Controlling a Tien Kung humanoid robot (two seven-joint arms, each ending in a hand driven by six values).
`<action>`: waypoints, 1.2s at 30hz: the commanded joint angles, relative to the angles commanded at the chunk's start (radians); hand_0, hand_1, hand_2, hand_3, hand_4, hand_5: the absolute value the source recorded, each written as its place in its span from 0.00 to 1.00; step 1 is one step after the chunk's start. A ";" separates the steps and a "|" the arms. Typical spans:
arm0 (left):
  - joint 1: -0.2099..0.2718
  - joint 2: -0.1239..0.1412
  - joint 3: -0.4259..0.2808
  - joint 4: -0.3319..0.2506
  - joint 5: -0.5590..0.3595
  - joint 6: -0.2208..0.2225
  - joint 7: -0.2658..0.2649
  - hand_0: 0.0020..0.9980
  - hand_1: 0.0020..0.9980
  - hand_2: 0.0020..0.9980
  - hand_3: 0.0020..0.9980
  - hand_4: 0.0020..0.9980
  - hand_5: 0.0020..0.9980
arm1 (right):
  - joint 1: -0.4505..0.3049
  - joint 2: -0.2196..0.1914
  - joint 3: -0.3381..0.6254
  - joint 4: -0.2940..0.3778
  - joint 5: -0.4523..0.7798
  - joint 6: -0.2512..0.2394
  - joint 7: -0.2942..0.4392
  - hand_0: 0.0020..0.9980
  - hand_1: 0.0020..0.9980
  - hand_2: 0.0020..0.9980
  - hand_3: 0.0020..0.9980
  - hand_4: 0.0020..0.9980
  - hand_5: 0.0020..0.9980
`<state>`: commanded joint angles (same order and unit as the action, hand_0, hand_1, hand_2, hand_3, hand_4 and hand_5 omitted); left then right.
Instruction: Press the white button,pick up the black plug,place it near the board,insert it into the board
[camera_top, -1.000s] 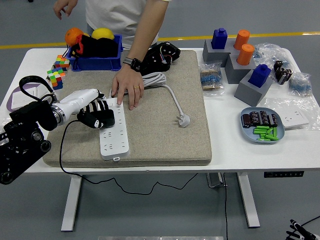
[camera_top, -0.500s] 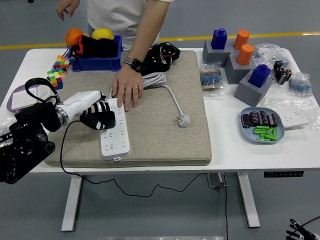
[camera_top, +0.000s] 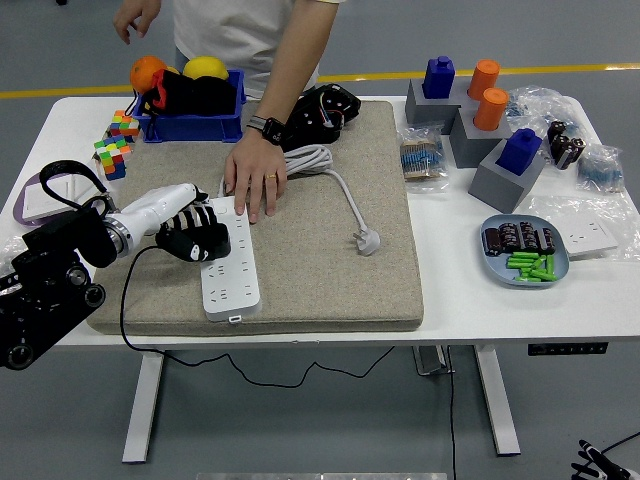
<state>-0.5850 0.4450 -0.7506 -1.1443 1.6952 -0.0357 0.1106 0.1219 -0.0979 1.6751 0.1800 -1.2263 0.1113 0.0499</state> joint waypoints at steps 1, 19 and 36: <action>0.005 -0.001 -0.010 -0.005 -0.003 0.007 -0.009 0.39 0.60 0.59 0.45 0.94 0.00 | 0.000 0.000 -0.001 0.000 0.000 0.000 0.000 0.73 0.61 0.55 0.66 0.74 0.49; 0.171 -0.062 -0.311 -0.078 -0.086 0.072 -0.114 0.66 0.73 0.76 0.51 1.00 0.17 | -0.006 0.000 -0.029 0.000 0.016 0.003 0.002 0.73 0.61 0.55 0.66 0.74 0.49; 0.315 -0.227 -0.732 -0.085 -0.018 0.197 -0.097 0.70 0.77 0.77 0.63 0.89 0.08 | -0.010 0.008 -0.039 0.004 0.037 0.014 0.005 0.73 0.61 0.55 0.66 0.74 0.49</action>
<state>-0.2704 0.2182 -1.4821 -1.2293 1.6774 0.1613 0.0131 0.1123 -0.0902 1.6366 0.1837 -1.1894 0.1254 0.0551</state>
